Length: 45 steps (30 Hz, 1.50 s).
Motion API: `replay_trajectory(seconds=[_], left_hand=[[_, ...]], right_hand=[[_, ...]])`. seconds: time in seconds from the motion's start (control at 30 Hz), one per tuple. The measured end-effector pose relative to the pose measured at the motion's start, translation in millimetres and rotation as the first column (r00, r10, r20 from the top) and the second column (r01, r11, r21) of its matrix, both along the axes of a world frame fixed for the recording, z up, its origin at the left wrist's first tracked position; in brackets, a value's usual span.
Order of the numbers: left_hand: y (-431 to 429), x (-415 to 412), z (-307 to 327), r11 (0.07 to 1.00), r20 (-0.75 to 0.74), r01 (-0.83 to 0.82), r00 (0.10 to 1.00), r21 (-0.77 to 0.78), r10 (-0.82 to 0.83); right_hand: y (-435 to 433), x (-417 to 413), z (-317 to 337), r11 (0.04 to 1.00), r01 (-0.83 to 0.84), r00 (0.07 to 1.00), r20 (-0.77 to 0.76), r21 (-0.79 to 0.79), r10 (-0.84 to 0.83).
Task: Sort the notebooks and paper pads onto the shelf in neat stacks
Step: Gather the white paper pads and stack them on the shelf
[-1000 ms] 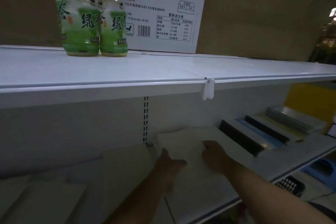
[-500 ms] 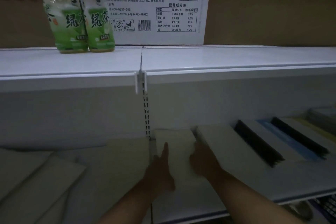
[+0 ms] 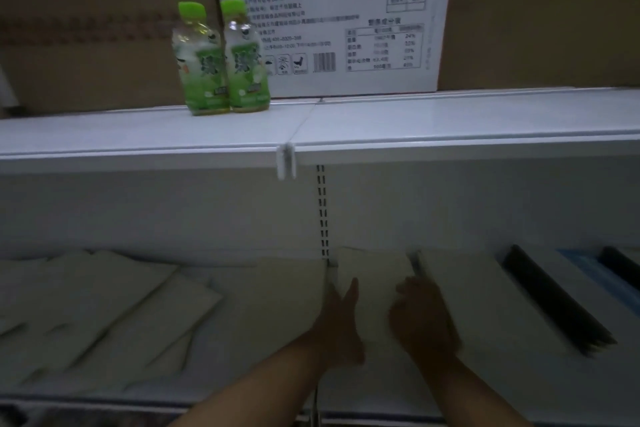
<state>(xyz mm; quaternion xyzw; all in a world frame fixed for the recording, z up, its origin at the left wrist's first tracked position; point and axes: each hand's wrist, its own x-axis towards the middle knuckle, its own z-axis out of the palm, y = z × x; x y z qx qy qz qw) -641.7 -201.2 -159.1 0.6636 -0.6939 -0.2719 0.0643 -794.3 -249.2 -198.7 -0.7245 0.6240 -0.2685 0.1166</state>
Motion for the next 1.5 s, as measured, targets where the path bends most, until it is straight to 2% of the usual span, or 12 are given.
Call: replay_trajectory(seconds=[0.13,0.27,0.33,0.43,0.5,0.6,0.8,1.03,1.17,1.3,1.4,1.5], left_hand=[[31.3,23.6,26.9,0.992,0.052,0.1,0.994,-0.082,-0.096],[54.4,110.0,62.9,0.969,0.24,0.093,0.97,-0.227,-0.037],[65.6,168.1,79.7,0.972,0.355,0.067,0.935,-0.227,0.019],[93.1,258.9,99.1,0.98,0.508,0.009,0.856,-0.198,0.095],[121.2,314.4,105.2,0.976,0.539,-0.076,0.823,-0.206,0.178],[167.9,381.6,104.2,0.958,0.524,-0.206,0.804,-0.197,0.281],[230.5,461.3,90.3,0.926,0.443,-0.29,0.816,-0.24,0.371],[231.3,503.5,64.0,0.907,0.32,-0.315,0.86,-0.279,0.397],[207.3,515.6,51.6,0.919,0.235,-0.316,0.899,-0.236,0.369],[174.7,524.6,55.8,0.942,0.274,-0.266,0.909,-0.204,0.316],[152.8,542.2,60.5,0.931,0.262,-0.298,0.9,-0.211,0.348],[137.4,561.4,58.9,0.896,0.166,-0.376,0.893,-0.236,0.418]], right_hand=[[-16.5,-14.2,-18.8,0.997,-0.071,0.992,-0.101,0.012,0.072],[19.6,25.2,50.2,0.995,-0.025,0.93,-0.362,0.094,0.058],[30.8,63.9,74.9,0.991,-0.04,0.909,-0.407,0.126,0.088],[49.0,149.4,93.2,0.957,-0.218,0.833,-0.475,0.189,0.284],[71.6,214.9,97.2,0.906,-0.355,0.779,-0.464,0.23,0.423],[111.8,301.4,97.1,0.825,-0.507,0.691,-0.453,0.252,0.563],[158.0,402.4,83.6,0.749,-0.584,0.602,-0.451,0.314,0.659],[145.2,445.3,61.2,0.792,-0.552,0.599,-0.537,0.261,0.594],[119.5,476.3,54.6,0.853,-0.482,0.676,-0.535,0.199,0.507],[88.7,496.0,41.5,0.874,-0.437,0.714,-0.509,0.212,0.481],[66.1,502.0,45.1,0.828,-0.505,0.614,-0.573,0.245,0.544],[47.9,506.7,59.7,0.767,-0.569,0.522,-0.589,0.297,0.616]])
